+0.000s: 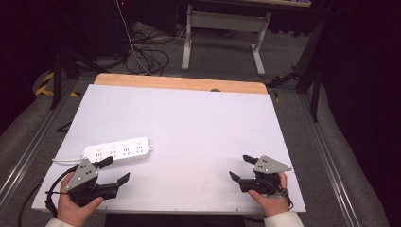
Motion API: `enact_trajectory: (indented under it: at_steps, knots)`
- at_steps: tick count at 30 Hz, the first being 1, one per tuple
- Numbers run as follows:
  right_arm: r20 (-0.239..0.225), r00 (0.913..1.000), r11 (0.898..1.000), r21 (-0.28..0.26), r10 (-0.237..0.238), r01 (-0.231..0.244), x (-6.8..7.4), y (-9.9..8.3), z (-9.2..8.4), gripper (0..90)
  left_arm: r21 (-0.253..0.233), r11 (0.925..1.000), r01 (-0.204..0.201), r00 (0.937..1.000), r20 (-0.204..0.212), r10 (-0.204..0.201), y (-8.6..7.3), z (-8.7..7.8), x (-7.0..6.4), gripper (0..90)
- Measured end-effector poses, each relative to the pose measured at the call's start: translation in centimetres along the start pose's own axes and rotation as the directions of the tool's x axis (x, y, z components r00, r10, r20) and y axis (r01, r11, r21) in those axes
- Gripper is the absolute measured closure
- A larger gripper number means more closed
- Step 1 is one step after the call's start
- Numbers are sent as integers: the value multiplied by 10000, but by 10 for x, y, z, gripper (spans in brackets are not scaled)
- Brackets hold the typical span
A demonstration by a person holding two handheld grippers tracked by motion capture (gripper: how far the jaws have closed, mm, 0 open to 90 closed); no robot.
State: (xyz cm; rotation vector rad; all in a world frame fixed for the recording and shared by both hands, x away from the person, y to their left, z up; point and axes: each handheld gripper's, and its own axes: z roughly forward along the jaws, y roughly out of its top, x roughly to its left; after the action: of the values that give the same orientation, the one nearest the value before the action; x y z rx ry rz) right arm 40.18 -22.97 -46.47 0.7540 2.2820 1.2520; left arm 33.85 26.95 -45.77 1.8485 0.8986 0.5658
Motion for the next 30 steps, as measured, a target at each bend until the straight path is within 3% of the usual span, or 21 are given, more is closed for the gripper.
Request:
enact_trajectory:
  at_steps: [19, 24, 25, 29, 30]
  knots:
    - [109, 9999, 9999, -14, -105, 105, -1, -1, 0, 233, 340, 9993, -168, 9997, -180, 174, 3, -2, -2, 254]
    - [104, 9999, 9999, -11, -115, 115, 0, -1, 1, 234, 478, 9984, -301, 9993, -185, 310, 8, -3, 0, 355]
    - [104, 9999, 9999, -16, -122, 122, 0, -1, 1, 235, 507, 9987, -68, 9999, -132, 75, 11, -3, 2, 388]
    - [72, 9999, 9999, 24, -123, 123, 0, -1, 1, 235, 662, 9978, 88, 9995, -302, -68, 15, -1, 7, 538]
    - [72, 9999, 9999, 24, -123, 123, 0, -1, 1, 235, 685, 9975, 144, 9994, -338, -121, 17, 0, 8, 538]
